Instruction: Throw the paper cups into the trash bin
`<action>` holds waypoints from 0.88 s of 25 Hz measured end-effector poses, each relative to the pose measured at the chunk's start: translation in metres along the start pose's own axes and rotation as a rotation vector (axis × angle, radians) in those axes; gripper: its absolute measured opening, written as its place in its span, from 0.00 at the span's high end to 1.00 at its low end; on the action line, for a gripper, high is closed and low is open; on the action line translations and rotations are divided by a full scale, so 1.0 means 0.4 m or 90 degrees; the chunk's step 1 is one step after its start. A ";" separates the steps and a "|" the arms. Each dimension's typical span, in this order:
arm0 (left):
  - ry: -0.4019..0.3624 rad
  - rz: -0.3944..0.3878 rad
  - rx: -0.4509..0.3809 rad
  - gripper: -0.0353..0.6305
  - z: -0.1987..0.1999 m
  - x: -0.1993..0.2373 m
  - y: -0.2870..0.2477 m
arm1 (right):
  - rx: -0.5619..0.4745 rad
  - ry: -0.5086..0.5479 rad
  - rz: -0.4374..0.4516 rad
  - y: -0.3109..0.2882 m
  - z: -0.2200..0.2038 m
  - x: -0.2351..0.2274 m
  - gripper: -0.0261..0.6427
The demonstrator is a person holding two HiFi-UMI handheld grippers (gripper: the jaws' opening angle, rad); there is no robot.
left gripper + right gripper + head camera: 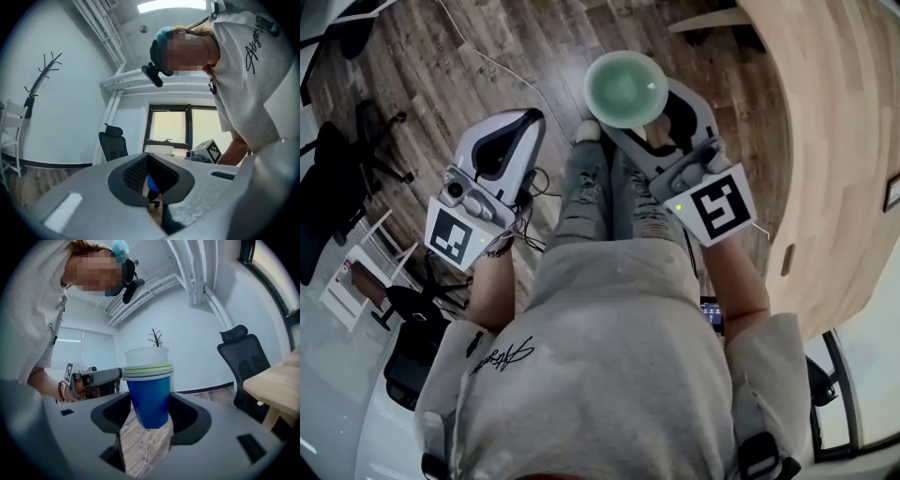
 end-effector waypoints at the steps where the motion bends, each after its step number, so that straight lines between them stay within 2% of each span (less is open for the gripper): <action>1: 0.003 0.000 0.000 0.95 -0.011 0.001 -0.005 | 0.002 -0.001 0.001 0.001 -0.011 -0.006 0.58; 10: 0.015 -0.008 0.004 0.95 -0.078 -0.002 -0.034 | 0.015 -0.024 0.007 0.001 -0.102 -0.017 0.58; 22: 0.051 -0.020 0.043 0.95 -0.238 0.023 -0.052 | 0.048 -0.052 0.002 -0.010 -0.274 -0.071 0.58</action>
Point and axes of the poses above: the fingertips, and each gripper's own axes: y backward along the fingers, x to its left, z out of its top, the point moved 10 cm from there along y, backward along the fingers, and after that the axes turned 1 degree about y, right-handed, at the moved point
